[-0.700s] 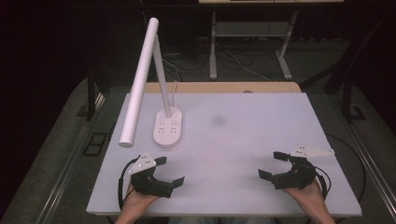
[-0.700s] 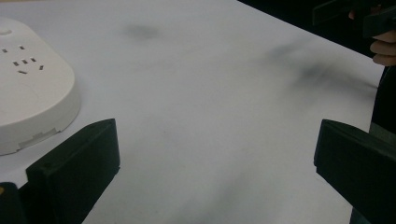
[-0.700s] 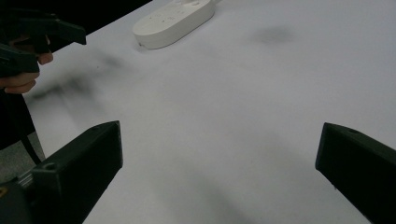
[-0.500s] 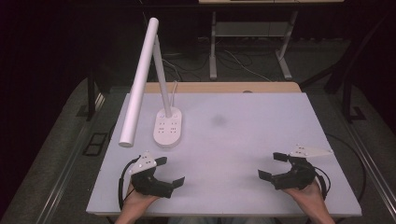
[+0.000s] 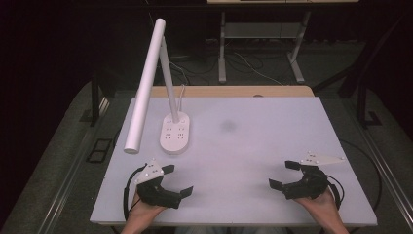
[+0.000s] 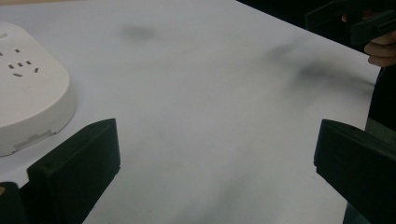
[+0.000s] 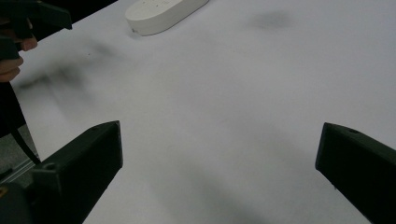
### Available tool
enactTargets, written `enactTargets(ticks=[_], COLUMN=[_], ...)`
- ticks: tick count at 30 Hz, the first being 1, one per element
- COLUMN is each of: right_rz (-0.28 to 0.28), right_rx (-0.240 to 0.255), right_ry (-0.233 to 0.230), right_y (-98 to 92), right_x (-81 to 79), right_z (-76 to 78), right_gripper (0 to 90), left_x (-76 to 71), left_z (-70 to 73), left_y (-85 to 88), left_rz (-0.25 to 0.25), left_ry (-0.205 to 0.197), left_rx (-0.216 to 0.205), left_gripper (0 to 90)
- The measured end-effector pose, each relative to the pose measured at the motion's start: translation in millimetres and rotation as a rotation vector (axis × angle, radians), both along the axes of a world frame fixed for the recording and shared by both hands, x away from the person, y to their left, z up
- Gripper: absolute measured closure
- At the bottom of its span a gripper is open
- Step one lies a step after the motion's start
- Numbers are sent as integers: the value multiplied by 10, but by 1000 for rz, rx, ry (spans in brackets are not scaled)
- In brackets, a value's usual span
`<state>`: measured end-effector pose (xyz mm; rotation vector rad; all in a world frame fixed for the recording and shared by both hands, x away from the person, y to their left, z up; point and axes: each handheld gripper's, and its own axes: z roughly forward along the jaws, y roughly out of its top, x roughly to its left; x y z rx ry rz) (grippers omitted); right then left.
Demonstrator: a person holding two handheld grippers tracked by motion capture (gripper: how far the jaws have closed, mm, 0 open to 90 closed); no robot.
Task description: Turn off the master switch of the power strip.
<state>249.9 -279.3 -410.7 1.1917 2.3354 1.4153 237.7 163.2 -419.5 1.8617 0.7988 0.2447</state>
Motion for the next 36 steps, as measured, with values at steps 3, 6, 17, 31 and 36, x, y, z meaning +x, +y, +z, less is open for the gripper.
enactTargets(ticks=[3, 6, 17, 31, 36], right_rz=[-2, -3, 7, 6, 6], right_rx=[-3, -6, -24, -28, -31], right_ry=[7, 8, 12, 10, 7], right_y=[3, -1, 15, 16, 13], right_x=[-2, -2, -4, -12, -13], right_z=[0, -3, -15, -20, -22], right_gripper=[0, 0, 0, 0, 0], left_x=[7, 8, 19, 116, 157], left_z=[6, 18, 115, 243, 283], left_y=[20, 37, 92, 156, 201], left_rz=[3, 3, 9, 4, 5], left_ry=[0, 2, 0, 11, 22], left_rx=[0, -9, -23, -6, -2], left_gripper=[0, 0, 0, 0, 0])
